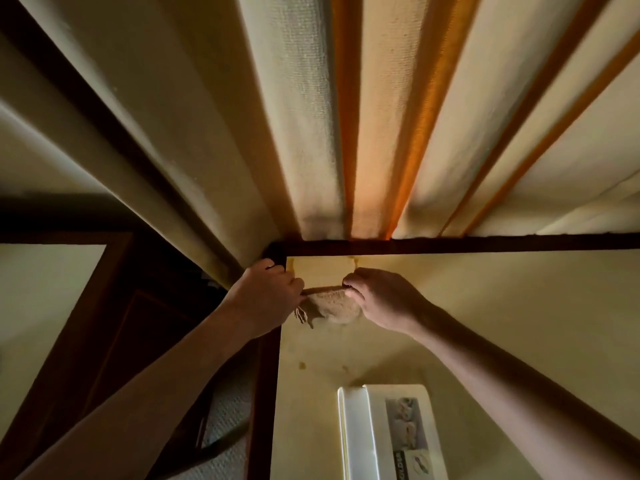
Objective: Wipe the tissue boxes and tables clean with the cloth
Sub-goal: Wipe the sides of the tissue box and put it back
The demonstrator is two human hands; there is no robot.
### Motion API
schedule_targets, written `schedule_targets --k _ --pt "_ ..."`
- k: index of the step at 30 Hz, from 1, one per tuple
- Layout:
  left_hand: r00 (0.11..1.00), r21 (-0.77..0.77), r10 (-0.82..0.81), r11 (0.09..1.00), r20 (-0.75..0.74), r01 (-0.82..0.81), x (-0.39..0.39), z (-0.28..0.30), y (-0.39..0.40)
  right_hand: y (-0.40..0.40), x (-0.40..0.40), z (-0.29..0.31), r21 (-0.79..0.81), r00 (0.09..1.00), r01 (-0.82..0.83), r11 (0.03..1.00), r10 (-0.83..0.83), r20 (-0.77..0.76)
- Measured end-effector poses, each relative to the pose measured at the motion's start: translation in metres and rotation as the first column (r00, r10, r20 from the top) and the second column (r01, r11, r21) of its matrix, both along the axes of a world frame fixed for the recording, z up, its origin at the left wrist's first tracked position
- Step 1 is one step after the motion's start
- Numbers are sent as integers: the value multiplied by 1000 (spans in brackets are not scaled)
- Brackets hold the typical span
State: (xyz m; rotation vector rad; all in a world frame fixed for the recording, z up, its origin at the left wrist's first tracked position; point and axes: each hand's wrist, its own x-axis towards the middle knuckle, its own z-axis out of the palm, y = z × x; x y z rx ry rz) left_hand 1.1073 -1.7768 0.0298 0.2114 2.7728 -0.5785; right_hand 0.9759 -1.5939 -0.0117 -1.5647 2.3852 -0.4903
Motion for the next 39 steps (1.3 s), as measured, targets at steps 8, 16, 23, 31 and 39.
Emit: schedule_targets --k 8,16,23,31,39 --pt "969 85 234 970 -83 -227 -21 -2 -54 -62 -37 7 28 999 -34 999 35 -32" --pt "823 152 322 947 -468 -284 -36 -21 -80 -87 -52 -7 -284 962 -18 959 -61 -267" --pt "857 276 285 945 -430 -175 22 -106 -53 -52 -16 -80 -200 950 -226 953 170 -262" --pt "858 450 414 856 -305 -253 35 -115 -29 -18 -16 -96 -116 965 -218 969 196 -174" --pt "858 447 506 789 -86 -421 -24 -151 -9 92 -33 -121 -270 848 462 845 -510 -146"
